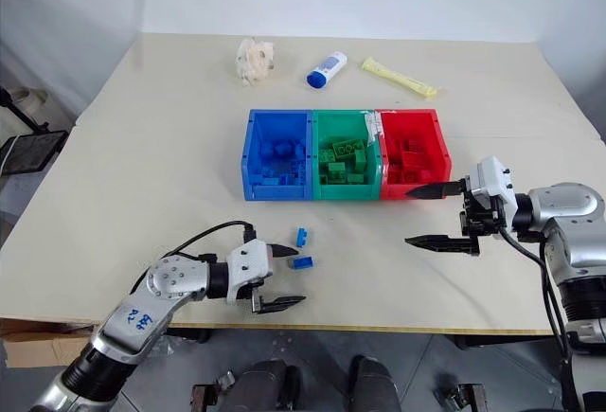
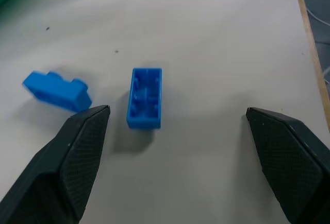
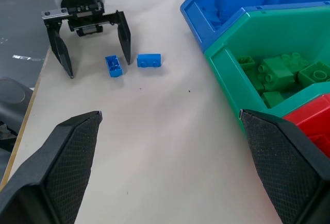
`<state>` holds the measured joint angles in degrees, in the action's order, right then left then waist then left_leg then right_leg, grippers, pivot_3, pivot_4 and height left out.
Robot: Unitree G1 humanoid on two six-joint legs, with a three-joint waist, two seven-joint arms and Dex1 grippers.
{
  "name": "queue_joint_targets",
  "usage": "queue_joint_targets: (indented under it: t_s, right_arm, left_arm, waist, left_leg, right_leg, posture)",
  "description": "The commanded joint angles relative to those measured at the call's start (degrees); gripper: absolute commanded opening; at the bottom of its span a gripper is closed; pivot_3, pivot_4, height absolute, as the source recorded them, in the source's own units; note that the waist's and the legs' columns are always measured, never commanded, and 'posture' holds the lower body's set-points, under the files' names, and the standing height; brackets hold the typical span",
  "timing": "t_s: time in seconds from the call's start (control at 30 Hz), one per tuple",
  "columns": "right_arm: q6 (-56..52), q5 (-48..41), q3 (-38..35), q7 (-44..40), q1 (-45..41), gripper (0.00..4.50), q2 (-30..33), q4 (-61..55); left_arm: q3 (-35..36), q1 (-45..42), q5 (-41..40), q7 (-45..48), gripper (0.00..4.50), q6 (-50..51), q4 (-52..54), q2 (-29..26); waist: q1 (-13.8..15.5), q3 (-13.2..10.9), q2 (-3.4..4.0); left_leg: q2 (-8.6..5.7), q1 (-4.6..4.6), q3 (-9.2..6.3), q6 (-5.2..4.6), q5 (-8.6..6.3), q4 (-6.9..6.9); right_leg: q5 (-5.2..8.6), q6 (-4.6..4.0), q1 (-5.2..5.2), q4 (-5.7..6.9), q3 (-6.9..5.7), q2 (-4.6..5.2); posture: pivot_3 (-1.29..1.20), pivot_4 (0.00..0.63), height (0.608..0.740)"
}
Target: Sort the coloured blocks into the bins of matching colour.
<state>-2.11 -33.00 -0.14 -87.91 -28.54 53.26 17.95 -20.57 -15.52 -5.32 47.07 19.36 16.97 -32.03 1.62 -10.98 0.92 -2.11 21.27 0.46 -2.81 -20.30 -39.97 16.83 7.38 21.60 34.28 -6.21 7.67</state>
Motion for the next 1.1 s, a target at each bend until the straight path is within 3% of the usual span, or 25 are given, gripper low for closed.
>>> queue_joint_targets:
  t_s: [0.03, 0.1, 0.2, 0.57, 0.93, 1.1]
  right_arm:
    - [-0.82, -0.17, -2.85, -1.10, 0.87, 4.47, 0.14, -2.31]
    - [-1.12, -0.04, -3.42, -0.89, 1.31, 4.47, 0.10, -2.83]
    - [-1.47, 0.07, -4.03, -0.51, 1.76, 4.50, 0.04, -3.41]
    - [-2.36, 0.61, -6.04, 0.41, 3.24, 4.50, 0.23, -4.71]
    - [-3.74, 0.36, -7.54, 0.50, 4.39, 4.50, 0.10, -5.70]
    - [-5.76, -1.22, -9.30, 1.61, 4.95, 4.50, -0.42, -6.92]
  left_arm:
    - [-2.38, -1.78, 1.90, 0.99, 4.50, -0.30, -0.64, 0.84]
    - [-2.75, -2.54, 2.43, 1.00, 4.50, -0.19, -1.61, 1.38]
    - [-3.22, -3.52, 3.04, 1.33, 3.87, -0.09, -2.35, 1.84]
    - [-2.97, -6.35, 4.52, 1.37, 0.49, 2.50, -3.49, 1.86]
    - [1.10, -7.61, 0.43, 1.18, 0.49, 4.08, -1.52, 3.82]
    - [7.45, -13.74, -2.06, -1.01, 0.49, 7.28, -0.51, 4.97]
  waist:
    - [-0.10, 0.00, 0.00]
    - [-0.13, 0.00, 0.00]
    - [-0.14, 0.00, 0.01]
    - [-0.12, 0.00, 0.00]
    - [-0.06, 0.00, 0.00]
    - [0.03, -0.01, -0.01]
  left_leg:
    - [0.00, 0.00, 0.00, 0.00, 0.00, 0.00]
    - [0.01, 0.00, 0.00, 0.00, 0.00, 0.01]
    - [0.02, -0.01, 0.01, 0.00, 0.00, 0.00]
    - [0.01, -0.02, 0.00, -0.03, 0.02, -0.04]
    - [0.01, -0.01, 0.00, -0.03, 0.02, -0.05]
    - [0.01, 0.02, -0.03, -0.04, 0.02, -0.08]
  right_leg:
    - [0.00, 0.00, 0.00, 0.00, 0.00, 0.00]
    - [0.00, 0.00, 0.00, 0.01, -0.01, -0.02]
    - [0.00, 0.00, 0.00, 0.02, -0.02, -0.03]
    - [0.00, 0.01, -0.04, 0.03, -0.01, -0.03]
    - [0.00, 0.01, -0.04, 0.03, -0.01, -0.02]
    - [-0.01, 0.01, -0.04, 0.04, -0.04, -0.02]
  posture:
    - [0.00, 0.150, 0.740]
    - [0.00, 0.150, 0.740]
    - [0.00, 0.150, 0.740]
    - [0.00, 0.150, 0.740]
    - [0.00, 0.150, 0.740]
    - [0.00, 0.150, 0.740]
